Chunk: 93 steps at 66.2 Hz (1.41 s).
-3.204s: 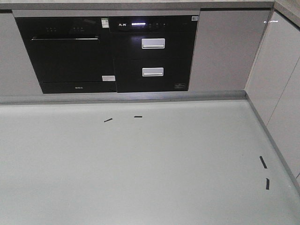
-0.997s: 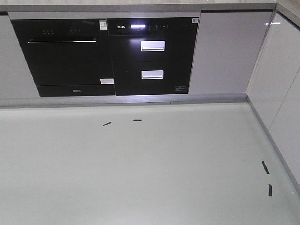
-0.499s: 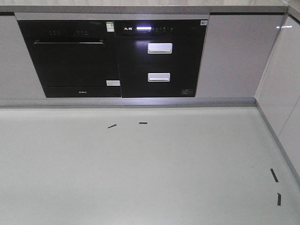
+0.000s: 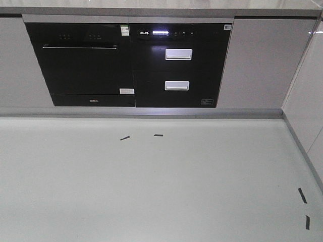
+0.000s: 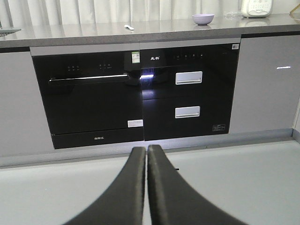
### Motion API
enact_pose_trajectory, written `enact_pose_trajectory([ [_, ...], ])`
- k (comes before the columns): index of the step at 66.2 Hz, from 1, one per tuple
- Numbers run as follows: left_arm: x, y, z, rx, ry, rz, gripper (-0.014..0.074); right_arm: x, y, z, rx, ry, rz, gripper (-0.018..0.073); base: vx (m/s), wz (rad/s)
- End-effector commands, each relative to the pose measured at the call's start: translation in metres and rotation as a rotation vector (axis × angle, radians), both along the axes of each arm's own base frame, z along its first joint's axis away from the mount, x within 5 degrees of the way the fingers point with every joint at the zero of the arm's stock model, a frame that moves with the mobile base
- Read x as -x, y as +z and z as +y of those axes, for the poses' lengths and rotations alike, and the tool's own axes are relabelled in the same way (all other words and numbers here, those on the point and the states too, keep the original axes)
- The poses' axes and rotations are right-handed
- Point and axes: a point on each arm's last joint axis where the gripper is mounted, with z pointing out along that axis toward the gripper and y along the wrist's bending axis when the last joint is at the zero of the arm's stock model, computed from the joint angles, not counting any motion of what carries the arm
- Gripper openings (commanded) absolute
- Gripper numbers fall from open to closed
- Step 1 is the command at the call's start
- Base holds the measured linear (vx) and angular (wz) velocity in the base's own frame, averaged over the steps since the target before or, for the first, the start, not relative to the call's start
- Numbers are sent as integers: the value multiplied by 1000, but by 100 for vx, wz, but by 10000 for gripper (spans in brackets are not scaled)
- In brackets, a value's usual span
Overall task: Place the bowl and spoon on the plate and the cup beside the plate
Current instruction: 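Drive the base toward the kitchen counter with both arms stowed, then continue driving forward toward the counter holding the spoon and bowl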
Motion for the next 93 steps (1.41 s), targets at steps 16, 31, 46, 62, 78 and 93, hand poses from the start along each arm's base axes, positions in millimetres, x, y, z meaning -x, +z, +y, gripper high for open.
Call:
enact_pose_trajectory([
  [16,-1,8,-1,20,-5,-66,-6,1,6,1,12,7,-77,-3,9,2],
  [31,-1,8,-1,20,-5,-66,-6,1,6,1,12,7,-77,-3,12,-1],
  [46,-1,8,-1,20,-5,-66,-6,1,6,1,12,7,-77,-3,14,-6],
  [62,-1,8,-1,20,-5,-66,-6,1,6,1,12,7,-77,-3,15,-4],
  [78,-1,8,-1,20,-5,-66,-6,1,6,1,12,7,-77,-3,16,1],
  [93,-1,8,-1,20,-5,-66,-6,1,6,1,12,7,-77,-3,16,5],
])
